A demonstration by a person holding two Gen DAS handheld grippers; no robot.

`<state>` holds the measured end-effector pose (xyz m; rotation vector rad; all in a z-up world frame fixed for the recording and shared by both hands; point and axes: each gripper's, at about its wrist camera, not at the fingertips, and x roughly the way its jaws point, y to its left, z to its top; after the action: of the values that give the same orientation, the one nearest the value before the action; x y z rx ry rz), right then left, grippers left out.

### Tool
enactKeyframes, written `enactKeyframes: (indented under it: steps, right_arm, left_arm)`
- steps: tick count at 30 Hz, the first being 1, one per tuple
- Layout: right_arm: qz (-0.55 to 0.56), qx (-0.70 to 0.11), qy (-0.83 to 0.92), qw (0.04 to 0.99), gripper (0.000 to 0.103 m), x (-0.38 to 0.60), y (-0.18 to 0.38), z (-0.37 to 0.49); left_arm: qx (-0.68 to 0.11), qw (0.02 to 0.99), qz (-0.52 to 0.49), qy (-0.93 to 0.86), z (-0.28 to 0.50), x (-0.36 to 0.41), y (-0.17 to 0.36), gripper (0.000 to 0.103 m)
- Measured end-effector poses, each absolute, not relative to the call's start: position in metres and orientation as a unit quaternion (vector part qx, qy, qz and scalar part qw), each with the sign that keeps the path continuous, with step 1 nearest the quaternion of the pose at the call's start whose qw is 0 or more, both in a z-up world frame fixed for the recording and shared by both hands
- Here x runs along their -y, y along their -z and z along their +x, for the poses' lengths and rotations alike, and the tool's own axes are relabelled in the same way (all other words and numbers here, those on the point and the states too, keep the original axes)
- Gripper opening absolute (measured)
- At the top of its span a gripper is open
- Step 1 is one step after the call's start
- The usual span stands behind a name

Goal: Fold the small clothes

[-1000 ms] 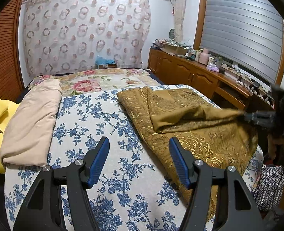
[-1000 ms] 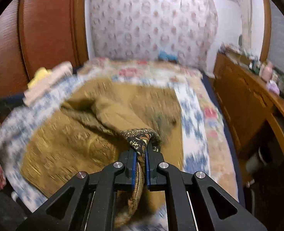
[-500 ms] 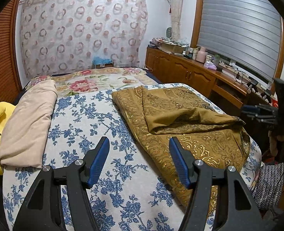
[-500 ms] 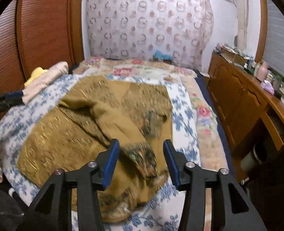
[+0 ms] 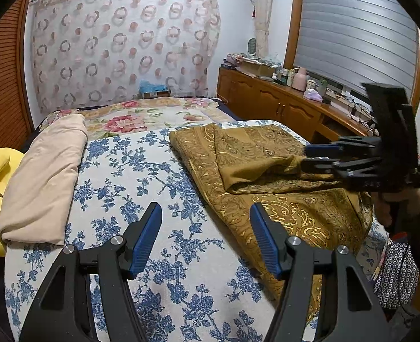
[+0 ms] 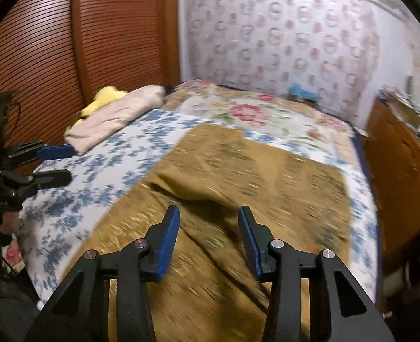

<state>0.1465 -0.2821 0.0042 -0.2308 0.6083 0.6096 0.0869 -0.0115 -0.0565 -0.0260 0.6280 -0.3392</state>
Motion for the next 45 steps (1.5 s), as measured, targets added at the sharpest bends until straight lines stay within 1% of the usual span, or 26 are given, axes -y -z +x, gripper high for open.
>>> enactKeyframes:
  steps: [2, 4, 8, 11, 12, 13, 15, 17, 19, 23, 27, 29, 30, 32, 33, 34, 36, 37, 45]
  right_arm:
    - [-0.123, -0.299, -0.310, 0.894, 0.044, 0.266, 0.000, 0.158]
    - [-0.141, -0.305, -0.322, 0.885, 0.037, 0.250, 0.007, 0.175]
    - [-0.169, -0.319, -0.333, 0.871, 0.037, 0.225, 0.016, 0.198]
    - [-0.186, -0.332, -0.338, 0.861, 0.031, 0.211, 0.023, 0.209]
    - [-0.193, -0.336, -0.339, 0.857, 0.024, 0.206, 0.025, 0.211]
    - [-0.200, -0.340, -0.341, 0.853, 0.014, 0.201, 0.025, 0.212]
    - [-0.206, -0.341, -0.355, 0.846, 0.006, 0.193, 0.024, 0.211]
    - [-0.206, -0.338, -0.361, 0.845, 0.002, 0.189, 0.021, 0.211]
    - [-0.191, -0.331, -0.373, 0.845, 0.000, 0.185, 0.017, 0.215]
    - [-0.150, -0.315, -0.402, 0.847, 0.000, 0.183, 0.001, 0.215]
    - [-0.157, -0.307, -0.387, 0.855, 0.000, 0.182, -0.002, 0.213]
    - [-0.176, -0.305, -0.365, 0.862, 0.002, 0.180, 0.005, 0.212]
    - [-0.184, -0.309, -0.356, 0.863, 0.007, 0.180, 0.008, 0.213]
    - [-0.190, -0.325, -0.349, 0.858, 0.023, 0.178, 0.016, 0.215]
    - [-0.193, -0.329, -0.348, 0.856, 0.039, 0.177, 0.019, 0.215]
    - [-0.195, -0.331, -0.348, 0.855, 0.048, 0.176, 0.022, 0.215]
    - [-0.198, -0.335, -0.347, 0.853, 0.055, 0.173, 0.026, 0.216]
    - [-0.202, -0.336, -0.345, 0.853, 0.056, 0.171, 0.027, 0.217]
    - [-0.204, -0.359, -0.334, 0.847, 0.056, 0.175, 0.038, 0.227]
  left_arm:
    - [-0.307, 0.937, -0.014, 0.164, 0.086, 0.008, 0.057, 0.065]
    - [-0.307, 0.938, -0.018, 0.160, 0.086, 0.003, 0.058, 0.065]
    - [-0.309, 0.938, -0.025, 0.154, 0.084, -0.007, 0.061, 0.065]
    - [-0.310, 0.938, -0.029, 0.151, 0.084, -0.012, 0.063, 0.065]
    - [-0.310, 0.938, -0.030, 0.151, 0.084, -0.013, 0.063, 0.065]
    - [-0.310, 0.938, -0.030, 0.151, 0.084, -0.013, 0.063, 0.065]
    - [-0.310, 0.938, -0.030, 0.150, 0.084, -0.013, 0.064, 0.065]
    - [-0.311, 0.938, -0.031, 0.150, 0.083, -0.015, 0.064, 0.065]
    - [-0.311, 0.938, -0.032, 0.149, 0.083, -0.017, 0.065, 0.065]
    - [-0.313, 0.937, -0.034, 0.148, 0.082, -0.019, 0.067, 0.065]
    - [-0.314, 0.937, -0.032, 0.148, 0.083, -0.017, 0.066, 0.065]
    - [-0.313, 0.937, -0.034, 0.148, 0.083, -0.017, 0.066, 0.065]
    - [-0.314, 0.937, -0.033, 0.149, 0.083, -0.017, 0.067, 0.065]
    - [-0.314, 0.937, -0.032, 0.149, 0.083, -0.017, 0.067, 0.065]
    - [-0.315, 0.937, -0.032, 0.150, 0.084, -0.016, 0.067, 0.065]
    - [-0.316, 0.936, -0.031, 0.151, 0.084, -0.015, 0.067, 0.065]
    - [-0.317, 0.936, -0.029, 0.152, 0.084, -0.013, 0.068, 0.065]
    - [-0.318, 0.935, -0.028, 0.152, 0.084, -0.012, 0.068, 0.065]
    - [-0.320, 0.935, -0.026, 0.153, 0.083, -0.009, 0.068, 0.065]
